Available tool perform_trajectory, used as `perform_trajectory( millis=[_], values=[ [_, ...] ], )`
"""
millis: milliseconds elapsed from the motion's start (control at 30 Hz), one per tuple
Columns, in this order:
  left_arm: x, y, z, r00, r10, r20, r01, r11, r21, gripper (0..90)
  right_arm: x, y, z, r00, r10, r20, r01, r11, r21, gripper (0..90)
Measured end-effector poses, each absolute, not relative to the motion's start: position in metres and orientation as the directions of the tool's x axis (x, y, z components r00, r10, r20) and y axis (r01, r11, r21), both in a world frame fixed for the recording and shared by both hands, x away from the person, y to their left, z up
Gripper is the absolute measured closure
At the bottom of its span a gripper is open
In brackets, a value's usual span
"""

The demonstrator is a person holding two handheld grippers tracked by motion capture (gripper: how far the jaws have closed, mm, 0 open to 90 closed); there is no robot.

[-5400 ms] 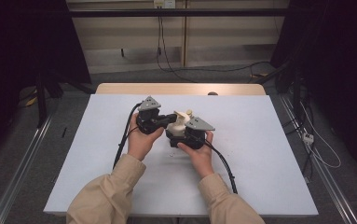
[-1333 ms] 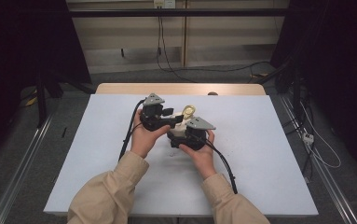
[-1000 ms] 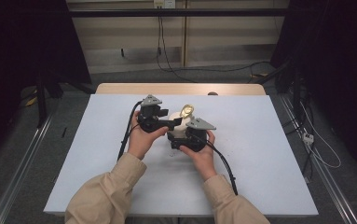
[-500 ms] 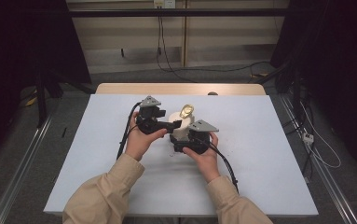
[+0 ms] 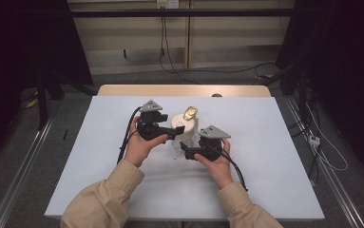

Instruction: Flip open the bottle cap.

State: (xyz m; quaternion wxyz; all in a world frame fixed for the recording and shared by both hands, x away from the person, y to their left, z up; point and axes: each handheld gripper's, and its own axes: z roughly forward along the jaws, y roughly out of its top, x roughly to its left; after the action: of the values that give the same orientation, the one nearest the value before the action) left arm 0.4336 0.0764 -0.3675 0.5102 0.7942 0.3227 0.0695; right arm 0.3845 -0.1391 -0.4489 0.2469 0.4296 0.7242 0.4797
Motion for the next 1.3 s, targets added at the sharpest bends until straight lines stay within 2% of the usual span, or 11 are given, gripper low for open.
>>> perform_trajectory(
  millis=[267, 500, 1100, 1300],
  values=[
    [0.421, 0.094, -0.366, 0.787, 0.571, -0.235, 0.433, -0.240, 0.869, 9.3, 0.362, -0.154, -0.442, -0.539, 0.842, 0.034, 0.348, 0.186, 0.919, 5.0],
    [0.409, 0.110, -0.373, 0.793, 0.557, -0.245, 0.428, -0.223, 0.876, 8.4, 0.351, -0.169, -0.440, -0.539, 0.840, 0.060, 0.359, 0.165, 0.919, 4.8],
    [0.393, 0.147, -0.404, 0.776, 0.587, -0.232, 0.447, -0.253, 0.858, 7.3, 0.331, -0.187, -0.439, -0.552, 0.831, 0.073, 0.361, 0.160, 0.919, 4.8],
    [0.385, 0.160, -0.407, 0.785, 0.581, -0.216, 0.427, -0.255, 0.868, 7.0, 0.324, -0.196, -0.436, -0.553, 0.831, 0.063, 0.346, 0.160, 0.924, 5.0]
  ],
)
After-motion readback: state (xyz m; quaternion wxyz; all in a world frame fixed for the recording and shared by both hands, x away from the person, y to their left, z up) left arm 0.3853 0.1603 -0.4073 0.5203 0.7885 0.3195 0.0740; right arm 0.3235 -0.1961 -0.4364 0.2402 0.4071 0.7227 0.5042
